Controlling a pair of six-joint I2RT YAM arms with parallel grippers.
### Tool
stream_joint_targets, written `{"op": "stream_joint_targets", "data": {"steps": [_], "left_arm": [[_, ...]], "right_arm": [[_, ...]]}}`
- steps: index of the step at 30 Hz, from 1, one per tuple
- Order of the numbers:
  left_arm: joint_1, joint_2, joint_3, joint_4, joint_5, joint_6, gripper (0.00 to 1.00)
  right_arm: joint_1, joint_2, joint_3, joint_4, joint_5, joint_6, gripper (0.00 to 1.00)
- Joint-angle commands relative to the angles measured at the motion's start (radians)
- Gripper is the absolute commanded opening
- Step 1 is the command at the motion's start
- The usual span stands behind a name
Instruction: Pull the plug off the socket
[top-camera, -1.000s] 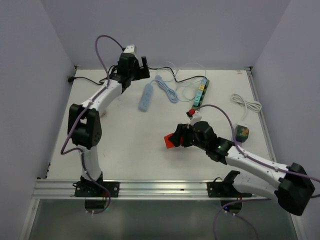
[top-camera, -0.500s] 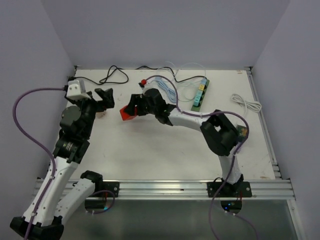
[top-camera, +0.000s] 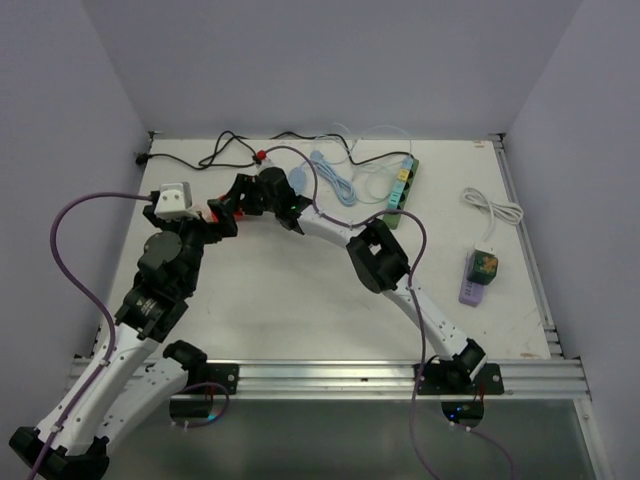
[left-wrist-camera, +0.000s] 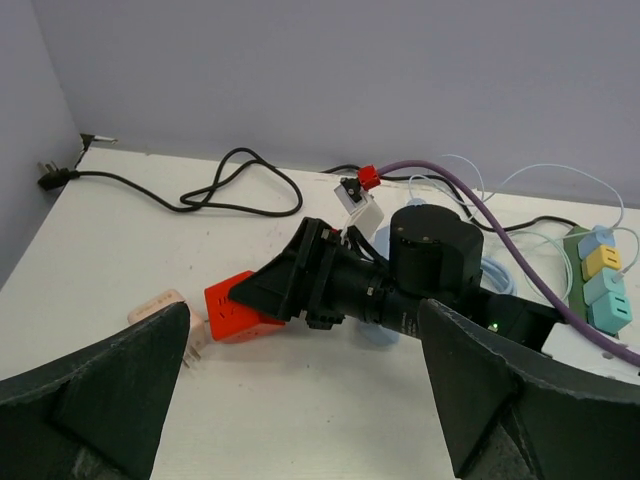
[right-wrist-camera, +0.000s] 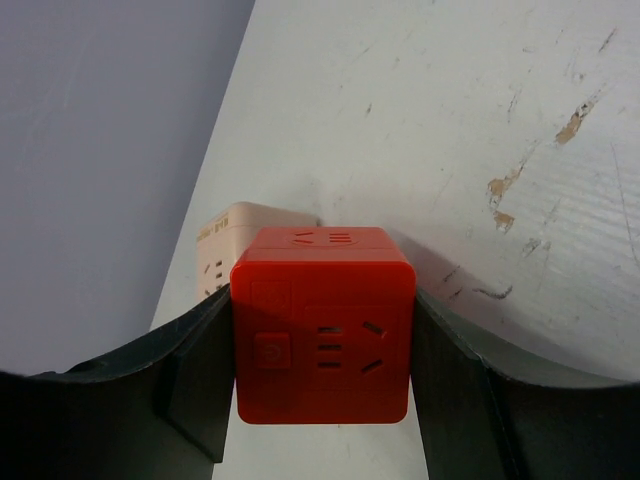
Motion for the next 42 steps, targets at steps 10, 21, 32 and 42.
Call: {"op": "stream_joint_targets", "data": {"steps": [10,21,32,42], "left_arm": [[-0.01,-0.001,0.016,0.045,0.052,0.01,1.0],[-0.01,0.002,0.029,0.035,0.099,0.001,0.99],[-0.01,0.009,0.039,0.025,0.191,-0.021,1.0],[-0.011,0.022,0.041,0.024,0.214,-0.024,1.0]], "right_arm": [[-0.047,-0.12,-0.009,-0.075,0.037,-0.021,0.77],[-0.178,-0.552,-0.287,-0.273,0.058,-0.255,0.85],[-0.302,-0.795,-0.558,-0.591,0.679,-0.499,0.77],[-0.353,-0.653,-0.598,-0.695,0.752,-0.398,0.72]]}}
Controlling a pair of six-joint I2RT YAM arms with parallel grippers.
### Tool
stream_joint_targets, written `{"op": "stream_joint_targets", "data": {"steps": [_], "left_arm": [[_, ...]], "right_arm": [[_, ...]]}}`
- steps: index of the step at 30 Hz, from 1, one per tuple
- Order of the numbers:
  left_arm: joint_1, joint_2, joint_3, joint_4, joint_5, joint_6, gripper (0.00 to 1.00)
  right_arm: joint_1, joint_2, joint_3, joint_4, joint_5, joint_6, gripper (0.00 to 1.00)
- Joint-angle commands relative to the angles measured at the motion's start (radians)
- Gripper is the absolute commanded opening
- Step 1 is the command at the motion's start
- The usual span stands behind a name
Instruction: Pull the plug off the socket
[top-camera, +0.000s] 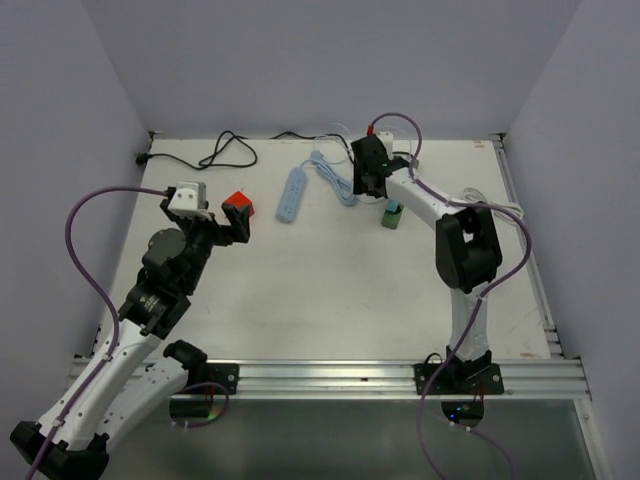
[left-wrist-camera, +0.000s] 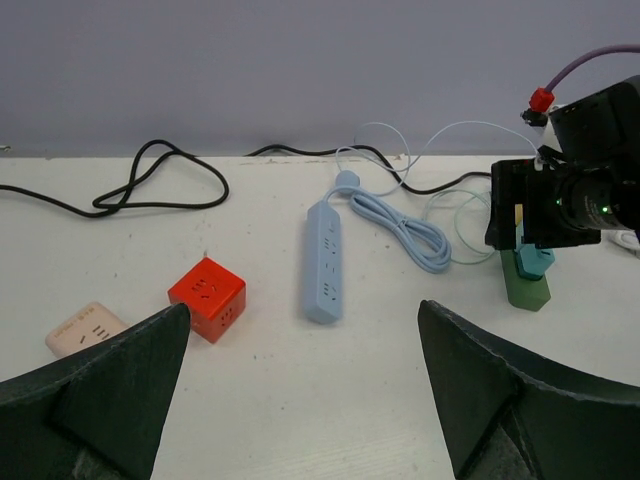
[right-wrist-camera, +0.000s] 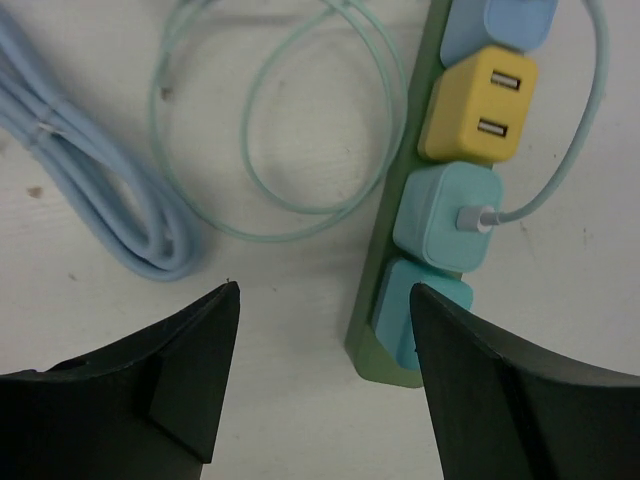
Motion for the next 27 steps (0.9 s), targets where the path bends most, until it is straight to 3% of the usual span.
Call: {"op": "stream_joint_targets", "data": {"steps": [1,8,15,27], "left_arm": [[-0.005,0.007,0.042,0.017,0.03,-0.02,1.0],[-0.004,0.012,0.043,0.017,0.052,-0.021,1.0],[-0.004,0.012,0.044,0.016,0.058,-0.024,1.0],[-0.008,0.011,0.042,0.014,0.052,-0.024,1.0]], "right_arm": [[-0.007,0.013,-0.028,-0.056,0.062,0.044,0.72],[-0.007,-0.003,-0.102,-0.014,0.053,0.038,0.66],[-0.013,-0.12,-0.167,-0.004,0.128,0.032,0.61],[-0.084,-0.074,-0.26,0.12,-0.025,0.102,0.55]]}}
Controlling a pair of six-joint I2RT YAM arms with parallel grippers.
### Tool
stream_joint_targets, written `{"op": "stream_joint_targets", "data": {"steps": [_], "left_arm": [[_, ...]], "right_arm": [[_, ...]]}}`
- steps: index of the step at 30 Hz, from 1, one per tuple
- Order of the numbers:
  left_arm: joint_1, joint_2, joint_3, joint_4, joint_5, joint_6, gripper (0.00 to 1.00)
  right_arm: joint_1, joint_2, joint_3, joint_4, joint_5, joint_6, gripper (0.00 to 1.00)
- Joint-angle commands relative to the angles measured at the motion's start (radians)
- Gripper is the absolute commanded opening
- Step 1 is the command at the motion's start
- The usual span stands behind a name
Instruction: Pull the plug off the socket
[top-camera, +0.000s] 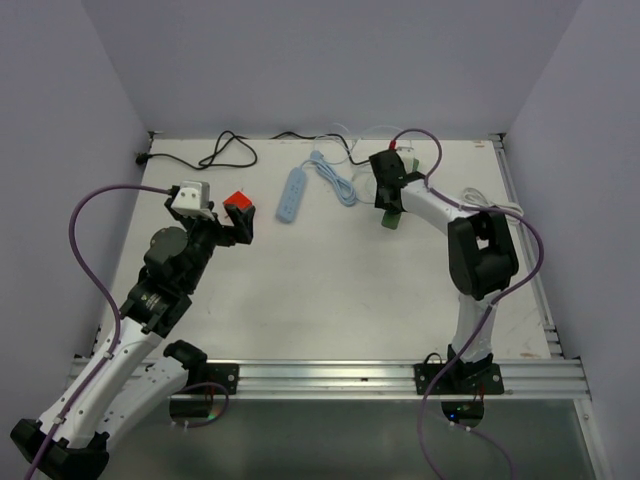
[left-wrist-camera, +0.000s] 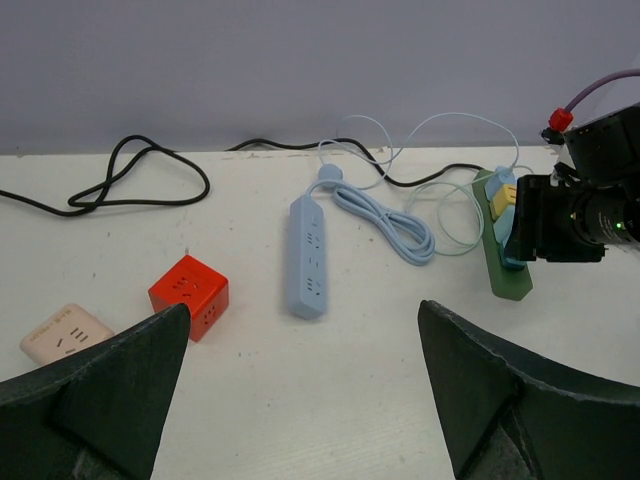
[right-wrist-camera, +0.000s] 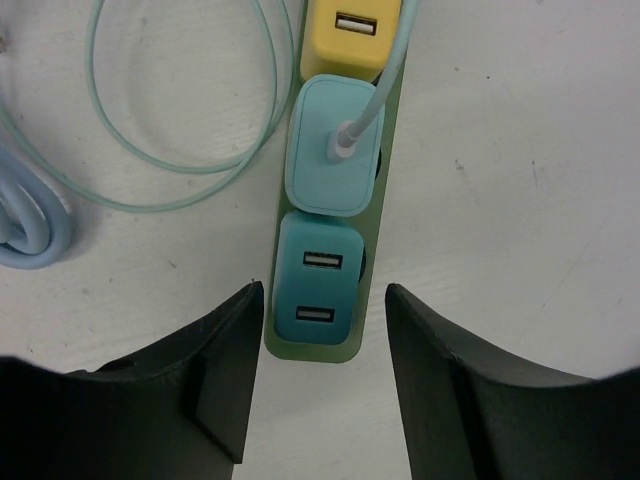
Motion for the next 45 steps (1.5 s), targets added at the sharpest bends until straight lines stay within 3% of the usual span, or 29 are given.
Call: {"op": "stream_joint_targets", "data": {"steps": [1,5,10,17,22,25,31,35,39,45], "left_arm": [[-0.008,-0.002,0.04,0.015,0.007,-0.011,1.0],[-0.01,0.001,0.04,0.015,0.007,-0.009,1.0],[-0.008,0.019,0.04,0.016,0.034,-0.018,1.0],[-0.008,0.246,0.147,-0.14,0.183,-0.15,1.0],[-0.013,0.246,-0.058,0.077,0.404,-0.331,1.0],[-0.028,0.245,-0.153,0.183,0.453,-0.383,1.0],[-0.124,0.281,-0.242,0.277,0.484,-0.406,1.0],[-0.181,0.385,-0.31,0.453,0.533,-0.455,1.0],[-0.292,0.493,-0.259,0.501,0.474,-0.425,0.99],[-0.344,0.636,-0.185,0.533,0.451,-0.425,0.95]], "right_arm": [[-0.023,0.016,-0.013,0.082,-0.055,0.031,0.51],[-0.025,-0.015,-0.02,0.082,-0.083,0.018,0.28],[-0.025,-0.172,-0.103,0.074,-0.14,0.037,0.0],[-0.023,-0.493,-0.407,0.137,-0.363,0.103,0.0],[-0.02,-0.668,-0.666,0.279,-0.566,0.192,0.0],[-0.013,-0.754,-0.753,0.301,-0.591,0.246,0.0],[0.07,-0.869,-0.849,0.359,-0.557,0.341,0.0],[0.153,-0.886,-0.866,0.382,-0.503,0.384,0.0],[0.214,-0.885,-0.884,0.424,-0.47,0.432,0.0],[0.27,-0.874,-0.912,0.493,-0.43,0.487,0.0]]}}
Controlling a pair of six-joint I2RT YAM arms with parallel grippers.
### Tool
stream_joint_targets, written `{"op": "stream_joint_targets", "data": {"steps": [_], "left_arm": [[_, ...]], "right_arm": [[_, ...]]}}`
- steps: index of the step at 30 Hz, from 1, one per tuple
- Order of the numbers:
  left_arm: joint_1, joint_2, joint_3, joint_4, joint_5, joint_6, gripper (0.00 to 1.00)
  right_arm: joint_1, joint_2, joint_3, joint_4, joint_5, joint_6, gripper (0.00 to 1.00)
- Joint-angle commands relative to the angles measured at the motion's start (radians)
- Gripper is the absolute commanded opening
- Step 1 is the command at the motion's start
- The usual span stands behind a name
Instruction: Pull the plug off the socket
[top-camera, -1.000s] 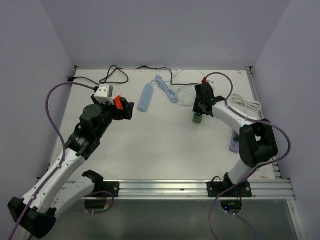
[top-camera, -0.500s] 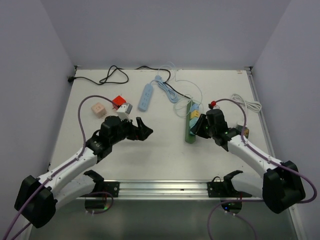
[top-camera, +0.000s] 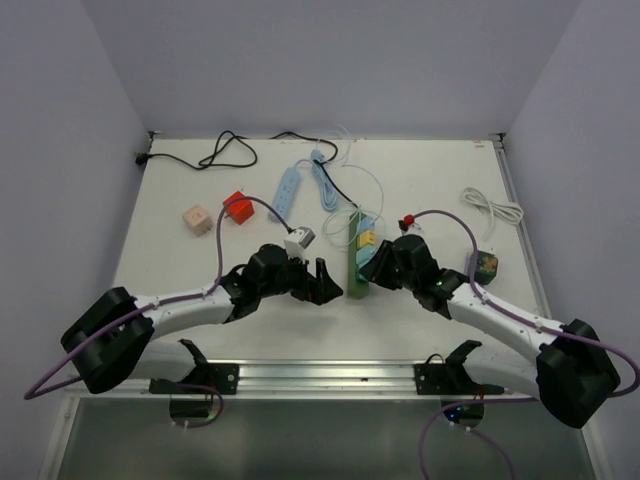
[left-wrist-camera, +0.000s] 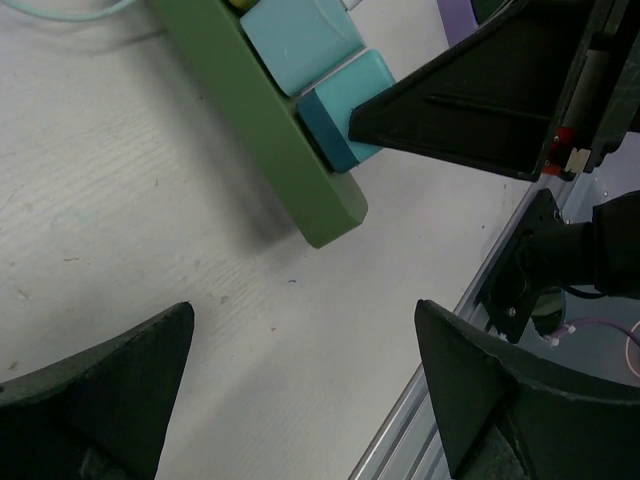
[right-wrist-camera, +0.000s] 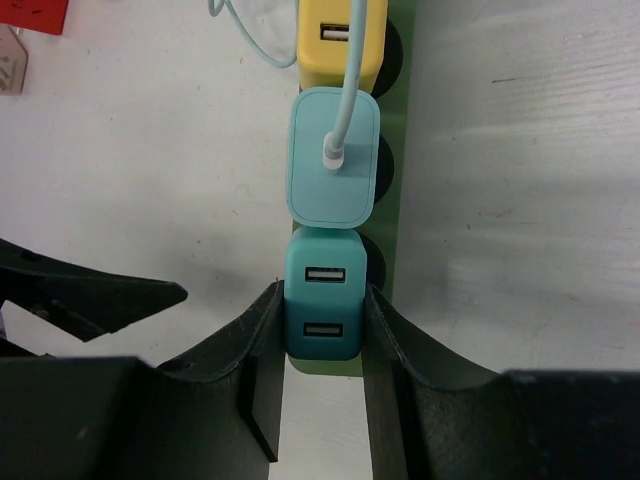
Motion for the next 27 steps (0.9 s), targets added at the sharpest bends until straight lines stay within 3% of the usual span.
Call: {"op": "stream_joint_targets", "data": {"steps": [1,13,16,24,25,27], "left_arm": [[-0.014,0.045,0.056,0.144,-0.02,-0.011,0.95],[-0.037,0.293,0.148,0.264,0.06,-0.052,0.83],[-0.038,0.338,0.153,0.296,0.083,-0.083,0.74],[-0.04,0.399,0.131,0.336,0.089,-0.144,0.32],[-0.04,0.404,0.124,0.335,0.083,-0.146,0.22],[-0.038,0.405,0.12,0.318,0.075,-0.149,0.1]], "right_arm": [[0.033,-0.023,-0.002,0.158,0.026,0.063,0.0],[0.118,-0.046,-0.016,0.212,0.115,0.108,0.0],[0.126,-0.061,-0.031,0.223,0.124,0.115,0.0],[0.145,-0.083,-0.071,0.281,0.155,0.118,0.0],[0.149,-0.081,-0.065,0.273,0.158,0.111,0.0],[0.147,-0.086,-0.062,0.261,0.161,0.101,0.0]]}}
